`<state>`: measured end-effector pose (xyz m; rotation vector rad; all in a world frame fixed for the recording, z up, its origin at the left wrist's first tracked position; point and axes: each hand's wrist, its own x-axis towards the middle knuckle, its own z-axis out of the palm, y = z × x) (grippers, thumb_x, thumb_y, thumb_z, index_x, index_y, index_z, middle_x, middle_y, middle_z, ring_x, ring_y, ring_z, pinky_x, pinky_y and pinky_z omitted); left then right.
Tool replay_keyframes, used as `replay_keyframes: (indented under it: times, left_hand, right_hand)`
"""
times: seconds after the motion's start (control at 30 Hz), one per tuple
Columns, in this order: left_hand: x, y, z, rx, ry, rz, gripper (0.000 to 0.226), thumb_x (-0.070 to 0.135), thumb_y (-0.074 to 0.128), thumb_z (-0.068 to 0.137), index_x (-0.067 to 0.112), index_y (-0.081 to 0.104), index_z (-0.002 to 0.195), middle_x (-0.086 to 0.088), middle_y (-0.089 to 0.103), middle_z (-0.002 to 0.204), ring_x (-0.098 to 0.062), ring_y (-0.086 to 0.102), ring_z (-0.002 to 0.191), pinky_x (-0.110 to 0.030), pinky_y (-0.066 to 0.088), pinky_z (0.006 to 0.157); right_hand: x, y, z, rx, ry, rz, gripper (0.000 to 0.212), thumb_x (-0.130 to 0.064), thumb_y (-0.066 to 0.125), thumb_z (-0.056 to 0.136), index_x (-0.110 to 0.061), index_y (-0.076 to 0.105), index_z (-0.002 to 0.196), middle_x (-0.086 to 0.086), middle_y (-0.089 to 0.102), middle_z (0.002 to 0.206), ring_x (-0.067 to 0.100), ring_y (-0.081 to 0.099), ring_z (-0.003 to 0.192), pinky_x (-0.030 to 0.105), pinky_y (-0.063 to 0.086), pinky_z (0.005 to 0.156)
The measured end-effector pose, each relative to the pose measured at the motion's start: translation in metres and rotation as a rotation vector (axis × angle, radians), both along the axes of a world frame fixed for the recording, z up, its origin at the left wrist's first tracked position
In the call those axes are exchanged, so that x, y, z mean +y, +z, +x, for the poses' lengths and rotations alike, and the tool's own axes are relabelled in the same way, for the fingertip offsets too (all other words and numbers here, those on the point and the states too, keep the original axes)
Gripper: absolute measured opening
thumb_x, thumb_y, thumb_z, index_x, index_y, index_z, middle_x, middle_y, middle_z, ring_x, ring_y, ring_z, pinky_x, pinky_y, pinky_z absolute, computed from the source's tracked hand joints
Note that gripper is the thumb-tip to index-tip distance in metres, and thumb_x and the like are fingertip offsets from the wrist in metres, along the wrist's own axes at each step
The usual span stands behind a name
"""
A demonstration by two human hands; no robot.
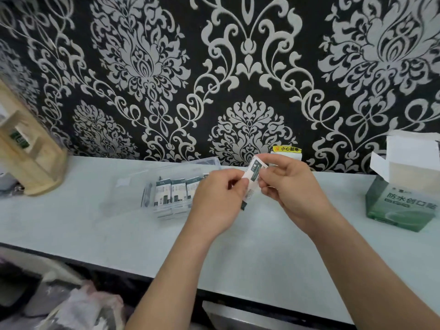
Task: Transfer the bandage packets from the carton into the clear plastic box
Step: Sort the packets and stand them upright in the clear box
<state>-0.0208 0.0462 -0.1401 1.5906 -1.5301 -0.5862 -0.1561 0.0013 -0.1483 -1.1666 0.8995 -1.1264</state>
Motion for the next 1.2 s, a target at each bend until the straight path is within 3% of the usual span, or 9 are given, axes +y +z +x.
replay_keyframes:
  times: [0.13,0.3,0.37,0.43,0.5,0.67,0.87,0.97,1.2]
  left_hand:
    - [0.006,0.020,0.040,0.214,0.101,0.022,0.022,0.007,0.071,0.083,0.027,0.073,0.075,0.004,0.073,0.068,-0.014,0.071,0.068,-0.034,0.057,0.073]
    - [-0.007,0.028,0.084,0.328,0.306,0.011,0.016,0.006,0.076,0.079,0.015,0.069,0.090,-0.003,0.074,0.072,-0.015,0.070,0.061,-0.030,0.051,0.060]
    - [-0.017,0.022,0.097,0.262,0.339,0.077,0.025,0.009,0.076,0.079,0.016,0.067,0.101,-0.005,0.073,0.077,-0.018,0.069,0.062,-0.034,0.057,0.063]
    - [-0.026,0.013,0.108,0.188,0.322,0.166,0.036,0.008,0.073,0.081,0.017,0.063,0.114,-0.005,0.071,0.085,-0.018,0.067,0.064,-0.033,0.058,0.065]
    - [-0.033,0.004,0.116,0.059,0.295,0.234,0.045,0.008,0.070,0.081,0.017,0.058,0.124,-0.006,0.070,0.093,-0.020,0.068,0.073,-0.033,0.057,0.068]
    - [-0.030,-0.005,0.128,-0.430,0.217,0.245,0.030,0.011,0.060,0.084,0.027,0.070,0.108,0.005,0.071,0.099,-0.019,0.064,0.095,-0.025,0.049,0.080]
    - [-0.031,-0.013,0.134,-0.624,0.024,0.209,0.021,0.021,0.067,0.083,0.030,0.075,0.099,0.008,0.072,0.104,-0.015,0.059,0.102,-0.027,0.048,0.084]
    - [-0.036,-0.013,0.137,-0.613,-0.058,0.233,0.025,0.029,0.074,0.080,0.031,0.073,0.105,0.006,0.069,0.108,-0.014,0.057,0.105,-0.028,0.047,0.087]
    - [-0.047,-0.011,0.138,-0.663,-0.187,0.259,0.033,0.034,0.078,0.078,0.030,0.071,0.110,0.003,0.066,0.109,-0.013,0.054,0.106,-0.027,0.045,0.087]
  right_hand:
    - [-0.001,0.021,0.037,0.109,0.025,-0.098,0.024,0.003,0.059,0.090,-0.014,0.066,0.106,0.003,0.065,0.065,0.009,0.056,0.059,0.021,0.051,0.061]
    - [-0.016,0.036,0.089,0.387,0.100,-0.133,0.027,-0.004,0.070,0.082,-0.015,0.059,0.105,0.011,0.070,0.077,0.012,0.058,0.057,0.033,0.052,0.060]
    - [-0.024,0.035,0.106,0.553,0.113,-0.164,0.023,-0.005,0.071,0.081,-0.019,0.058,0.094,0.011,0.070,0.079,0.017,0.062,0.060,0.036,0.054,0.058]
    - [-0.033,0.033,0.120,0.714,0.100,-0.199,0.019,-0.004,0.070,0.080,-0.018,0.061,0.087,0.012,0.070,0.084,0.026,0.068,0.077,0.045,0.058,0.073]
    - [-0.039,0.029,0.128,0.884,0.107,-0.224,0.021,-0.005,0.068,0.082,-0.010,0.063,0.102,0.010,0.068,0.096,0.028,0.067,0.090,0.045,0.056,0.083]
    - [-0.043,0.024,0.139,1.250,0.164,-0.301,0.032,-0.006,0.061,0.085,-0.010,0.057,0.116,0.008,0.062,0.110,0.027,0.059,0.102,0.033,0.049,0.081]
    - [-0.041,0.022,0.151,1.379,0.180,-0.345,0.028,-0.005,0.061,0.086,-0.010,0.055,0.114,0.009,0.063,0.104,0.028,0.058,0.100,0.031,0.042,0.075]
    - [-0.039,0.021,0.153,1.406,0.209,-0.358,0.016,-0.016,0.066,0.086,-0.010,0.053,0.091,0.003,0.052,0.079,0.028,0.056,0.092,0.031,0.042,0.073]
    - [-0.044,0.028,0.143,1.325,0.133,-0.420,0.028,0.000,0.062,0.084,-0.007,0.062,0.111,0.010,0.063,0.112,0.029,0.060,0.103,0.037,0.052,0.082]
